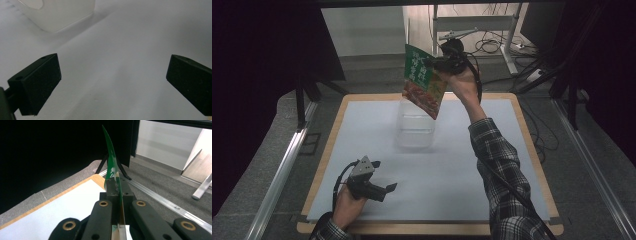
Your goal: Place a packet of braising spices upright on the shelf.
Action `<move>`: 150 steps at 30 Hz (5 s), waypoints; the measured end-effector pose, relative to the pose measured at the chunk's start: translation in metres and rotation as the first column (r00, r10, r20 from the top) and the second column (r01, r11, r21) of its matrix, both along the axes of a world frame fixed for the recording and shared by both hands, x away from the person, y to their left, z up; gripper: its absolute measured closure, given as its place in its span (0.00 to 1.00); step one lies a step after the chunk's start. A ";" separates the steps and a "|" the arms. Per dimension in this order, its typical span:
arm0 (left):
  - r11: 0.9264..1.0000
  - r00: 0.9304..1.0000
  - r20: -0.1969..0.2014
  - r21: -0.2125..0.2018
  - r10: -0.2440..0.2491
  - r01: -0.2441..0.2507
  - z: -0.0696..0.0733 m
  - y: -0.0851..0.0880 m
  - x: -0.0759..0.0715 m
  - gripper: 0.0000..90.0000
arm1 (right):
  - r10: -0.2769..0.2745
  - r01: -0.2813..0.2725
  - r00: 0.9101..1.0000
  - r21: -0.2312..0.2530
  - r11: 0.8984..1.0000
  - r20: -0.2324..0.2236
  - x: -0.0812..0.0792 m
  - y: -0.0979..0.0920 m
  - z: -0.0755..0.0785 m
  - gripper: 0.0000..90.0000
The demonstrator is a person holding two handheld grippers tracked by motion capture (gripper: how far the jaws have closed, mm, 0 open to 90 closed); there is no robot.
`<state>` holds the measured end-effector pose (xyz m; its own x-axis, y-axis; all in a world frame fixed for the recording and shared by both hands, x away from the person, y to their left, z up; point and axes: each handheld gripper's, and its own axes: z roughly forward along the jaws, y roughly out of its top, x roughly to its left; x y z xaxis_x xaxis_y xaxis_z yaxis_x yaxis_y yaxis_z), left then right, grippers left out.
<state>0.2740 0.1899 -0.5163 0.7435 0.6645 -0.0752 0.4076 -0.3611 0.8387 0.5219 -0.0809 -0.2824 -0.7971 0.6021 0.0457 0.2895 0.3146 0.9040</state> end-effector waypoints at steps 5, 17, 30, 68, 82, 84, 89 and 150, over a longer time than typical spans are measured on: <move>1.000 1.000 -0.001 -0.003 -0.004 0.004 0.000 0.000 0.000 0.00 | 0.004 -0.004 1.000 0.003 1.000 0.009 0.011 0.007 -0.006 0.99; 1.000 1.000 -0.006 -0.010 -0.010 0.010 0.000 0.001 0.000 0.00 | 0.018 -0.018 1.000 -0.016 1.000 0.022 0.037 0.026 -0.035 0.99; 1.000 1.000 -0.008 -0.004 -0.011 0.011 0.000 -0.001 0.000 0.00 | 0.107 -0.108 0.994 -0.025 0.994 -0.031 0.030 0.019 -0.046 0.99; 1.000 1.000 -0.018 0.015 -0.019 0.019 -0.001 -0.003 0.000 0.00 | 0.044 -0.055 0.997 -0.170 0.984 -0.069 0.032 0.041 -0.079 0.64; 1.000 1.000 -0.020 0.021 -0.019 0.019 -0.002 -0.004 0.000 0.00 | 0.062 -0.076 0.993 -0.144 0.987 -0.101 0.023 0.036 -0.072 0.37; 1.000 1.000 -0.020 0.022 -0.019 0.020 -0.002 -0.004 0.000 0.00 | 0.061 -0.076 0.993 -0.150 0.986 -0.098 0.022 0.035 -0.073 0.34; 1.000 1.000 -0.021 0.025 -0.018 0.019 -0.002 -0.005 0.000 0.00 | 0.058 -0.073 0.993 -0.155 0.985 -0.099 0.018 0.031 -0.073 0.25; 0.997 0.997 -0.073 0.071 0.024 -0.019 0.001 -0.009 -0.001 0.00 | 0.050 -0.057 0.996 -0.102 0.993 -0.076 -0.048 -0.033 -0.105 0.00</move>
<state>0.2735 0.1808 -0.5149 0.7233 0.6857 -0.0817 0.4757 -0.4089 0.7788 0.4738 -0.1138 -0.3871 -0.8251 0.5631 0.0448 0.3340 0.4223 0.8427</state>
